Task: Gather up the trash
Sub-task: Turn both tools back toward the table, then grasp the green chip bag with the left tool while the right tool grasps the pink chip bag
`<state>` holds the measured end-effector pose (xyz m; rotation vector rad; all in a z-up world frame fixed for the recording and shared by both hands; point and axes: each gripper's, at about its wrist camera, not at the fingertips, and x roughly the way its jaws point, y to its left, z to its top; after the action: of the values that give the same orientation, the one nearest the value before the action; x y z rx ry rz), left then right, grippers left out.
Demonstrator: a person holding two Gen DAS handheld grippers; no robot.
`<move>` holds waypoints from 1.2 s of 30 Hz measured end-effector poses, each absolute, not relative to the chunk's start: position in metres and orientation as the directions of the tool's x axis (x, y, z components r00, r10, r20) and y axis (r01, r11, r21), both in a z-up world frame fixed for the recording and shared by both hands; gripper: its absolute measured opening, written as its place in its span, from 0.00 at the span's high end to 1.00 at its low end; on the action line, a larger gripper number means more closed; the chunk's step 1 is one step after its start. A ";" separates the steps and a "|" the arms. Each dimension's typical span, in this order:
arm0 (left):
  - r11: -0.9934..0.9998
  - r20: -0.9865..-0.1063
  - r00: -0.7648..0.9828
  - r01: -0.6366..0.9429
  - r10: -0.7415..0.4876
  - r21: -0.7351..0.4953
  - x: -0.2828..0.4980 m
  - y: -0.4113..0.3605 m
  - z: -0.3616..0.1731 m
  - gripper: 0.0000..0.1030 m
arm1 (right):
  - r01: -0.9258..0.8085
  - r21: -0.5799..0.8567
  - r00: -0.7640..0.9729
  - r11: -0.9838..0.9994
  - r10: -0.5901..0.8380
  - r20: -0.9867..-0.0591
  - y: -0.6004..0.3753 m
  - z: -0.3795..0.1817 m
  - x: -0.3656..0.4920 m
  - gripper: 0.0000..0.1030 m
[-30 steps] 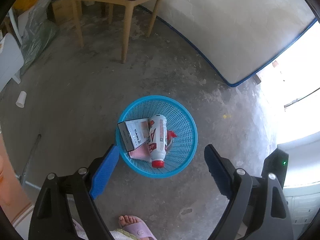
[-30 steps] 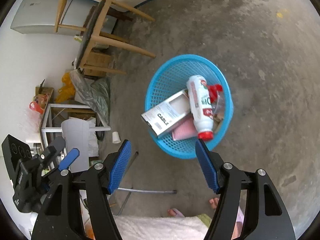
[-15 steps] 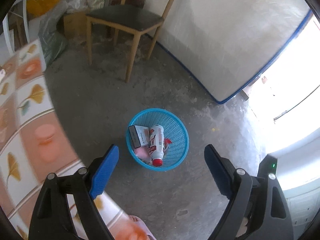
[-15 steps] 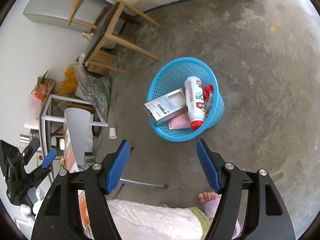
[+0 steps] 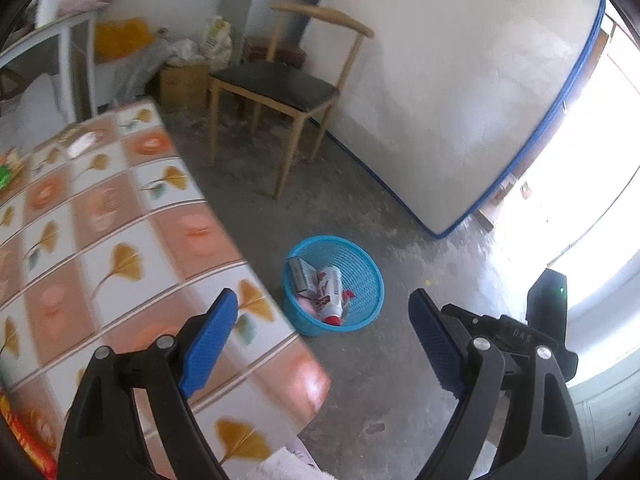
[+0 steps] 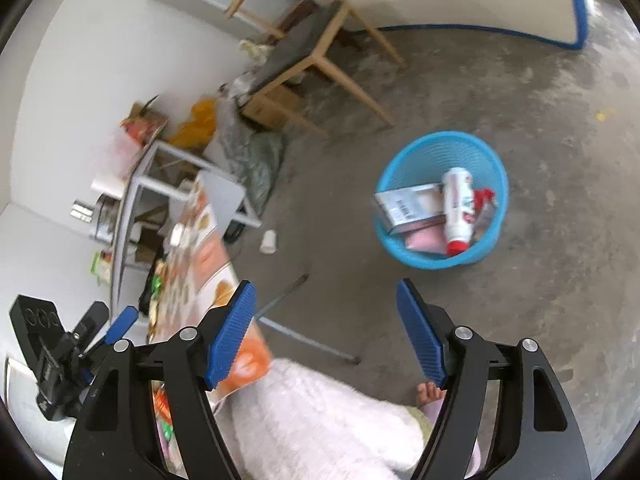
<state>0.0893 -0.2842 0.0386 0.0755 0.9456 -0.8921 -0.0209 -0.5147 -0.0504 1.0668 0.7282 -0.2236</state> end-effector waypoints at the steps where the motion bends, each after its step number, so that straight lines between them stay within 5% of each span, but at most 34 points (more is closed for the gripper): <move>1: 0.658 -0.724 0.279 0.686 -0.631 -0.309 0.088 -0.275 0.041 0.18 | 0.485 0.721 0.751 0.495 0.186 -0.633 -0.509 -0.047 -0.017 0.32; 14: 0.825 -0.654 0.528 0.483 -0.542 -0.293 0.077 -0.072 0.053 0.18 | 0.255 0.752 0.709 0.607 0.412 -0.573 -0.401 -0.010 0.051 0.29; 23: 0.949 -0.600 0.741 0.167 -0.301 -0.269 0.069 0.089 0.059 0.18 | 0.067 0.752 0.535 0.656 0.612 -0.582 -0.280 -0.008 0.121 0.29; 31: 0.978 -0.661 0.738 -0.010 -0.135 -0.210 0.108 0.159 0.025 0.22 | -0.070 0.687 0.387 0.723 0.655 -0.649 -0.182 -0.014 0.184 0.29; 36: 0.965 -0.722 0.669 -0.030 -0.175 -0.262 0.138 0.175 -0.005 0.34 | -0.091 0.647 0.335 0.757 0.635 -0.696 -0.149 -0.028 0.209 0.31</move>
<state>0.1380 0.1750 -0.0050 -0.2623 0.8367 -0.0829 0.2092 -0.1495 -0.0282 0.5587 1.1401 0.5070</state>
